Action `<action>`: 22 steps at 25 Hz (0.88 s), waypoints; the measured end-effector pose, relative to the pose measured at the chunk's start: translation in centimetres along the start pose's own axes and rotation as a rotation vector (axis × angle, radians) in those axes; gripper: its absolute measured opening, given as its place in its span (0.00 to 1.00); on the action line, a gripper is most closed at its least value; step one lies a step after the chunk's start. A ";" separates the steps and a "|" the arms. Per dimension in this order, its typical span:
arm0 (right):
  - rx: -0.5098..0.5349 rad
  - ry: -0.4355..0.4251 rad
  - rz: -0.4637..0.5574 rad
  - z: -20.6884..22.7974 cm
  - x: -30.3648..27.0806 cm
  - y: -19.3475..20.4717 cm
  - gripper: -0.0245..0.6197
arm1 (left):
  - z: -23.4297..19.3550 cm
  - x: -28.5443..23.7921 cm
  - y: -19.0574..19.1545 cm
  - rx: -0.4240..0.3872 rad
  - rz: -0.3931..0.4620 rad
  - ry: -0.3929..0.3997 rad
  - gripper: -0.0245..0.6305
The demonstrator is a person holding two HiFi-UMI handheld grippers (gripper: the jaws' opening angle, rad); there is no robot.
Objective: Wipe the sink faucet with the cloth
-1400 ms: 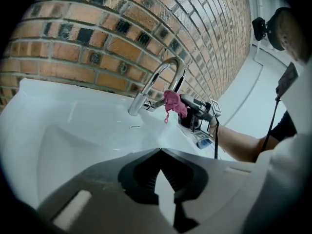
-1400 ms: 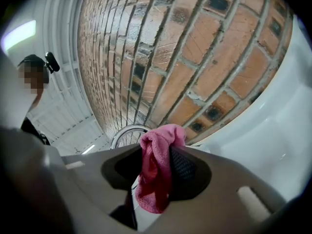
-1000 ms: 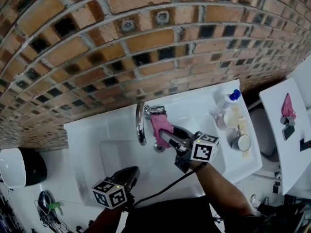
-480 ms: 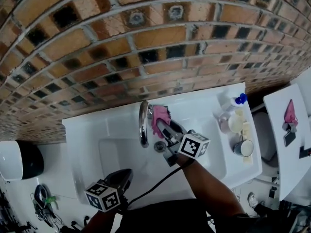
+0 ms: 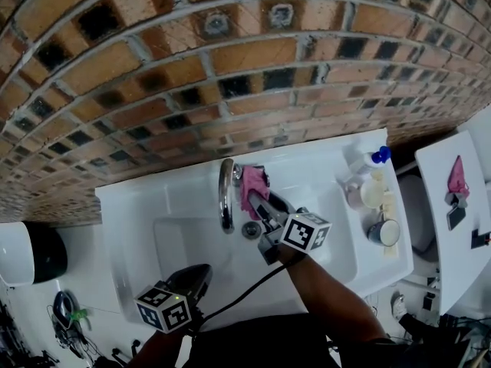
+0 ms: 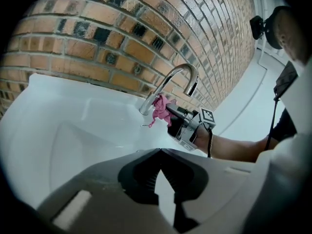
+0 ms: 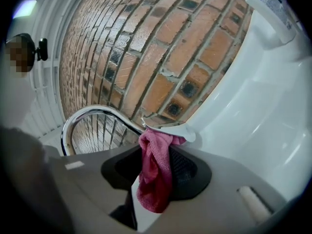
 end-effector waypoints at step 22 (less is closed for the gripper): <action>-0.042 0.106 -0.282 2.6 -1.3 6.2 0.28 | -1.2 -0.2 0.1 0.025 0.000 -0.007 0.05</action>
Point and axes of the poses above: the fingertips, and each gripper's own axes: x backward along the fingers, z to its right, y out of its underside, the point moved 4 cm from there along x, backward along the fingers, and after that the axes turned 7 degrees about y, right-handed, at the moved point
